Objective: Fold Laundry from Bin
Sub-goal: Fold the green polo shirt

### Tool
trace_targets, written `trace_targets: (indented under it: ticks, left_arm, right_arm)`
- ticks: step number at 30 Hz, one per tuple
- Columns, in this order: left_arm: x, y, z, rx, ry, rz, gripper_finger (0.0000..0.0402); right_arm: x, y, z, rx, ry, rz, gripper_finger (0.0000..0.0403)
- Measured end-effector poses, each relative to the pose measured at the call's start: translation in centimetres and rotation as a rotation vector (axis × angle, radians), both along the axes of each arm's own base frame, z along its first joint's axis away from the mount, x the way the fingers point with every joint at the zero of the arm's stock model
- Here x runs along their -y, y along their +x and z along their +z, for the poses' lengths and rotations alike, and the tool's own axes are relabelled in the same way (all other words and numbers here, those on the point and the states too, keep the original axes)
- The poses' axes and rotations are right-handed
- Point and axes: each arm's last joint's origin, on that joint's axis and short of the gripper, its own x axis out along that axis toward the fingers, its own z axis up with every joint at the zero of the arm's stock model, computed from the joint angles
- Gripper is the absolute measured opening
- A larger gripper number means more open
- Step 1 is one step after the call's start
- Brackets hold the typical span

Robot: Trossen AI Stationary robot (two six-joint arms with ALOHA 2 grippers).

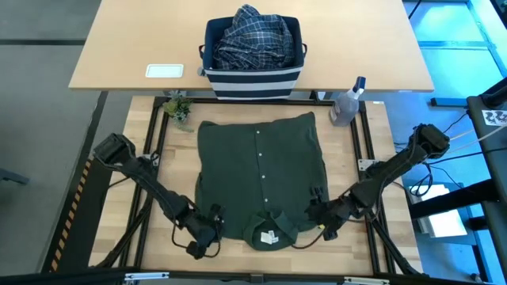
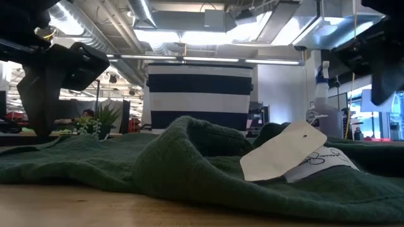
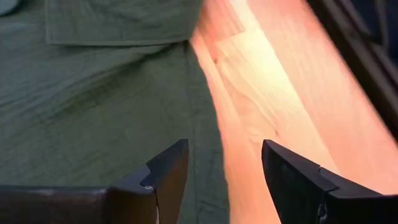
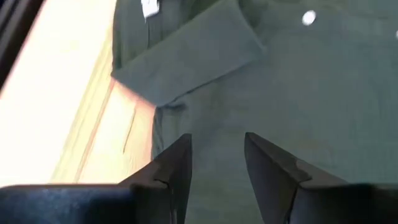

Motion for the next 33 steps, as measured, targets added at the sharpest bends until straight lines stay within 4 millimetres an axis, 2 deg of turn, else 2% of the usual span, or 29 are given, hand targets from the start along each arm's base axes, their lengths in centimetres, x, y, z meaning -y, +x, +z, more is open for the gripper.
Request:
trace_targets:
  ticks: [10, 15, 25, 29, 33]
  left_arm:
    - [-0.2, -0.2, -0.5, -0.056, 0.061, 0.016, 0.0197]
    - [-0.2, -0.2, -0.5, -0.053, 0.064, 0.017, 0.0197]
    - [0.2, -0.7, -1.0, -0.069, 0.092, 0.004, 0.0196]
    - [0.4, -0.6, -2.1, -0.103, 0.104, -0.008, 0.0196]
    - [0.5, -0.5, -2.3, -0.107, 0.110, -0.009, 0.0196]
  right_arm:
    - [-1.9, -0.9, -0.9, -0.079, 0.051, 0.067, 0.0147]
    - [-2.5, -1.6, -1.9, -0.133, 0.005, 0.100, 0.0147]
    - [-2.4, -1.9, -4.1, -0.241, -0.122, 0.087, 0.0147]
    - [-2.1, -1.9, -4.5, -0.260, -0.163, 0.078, 0.0147]
    - [-1.9, -2.0, -4.5, -0.263, -0.197, 0.063, 0.0147]
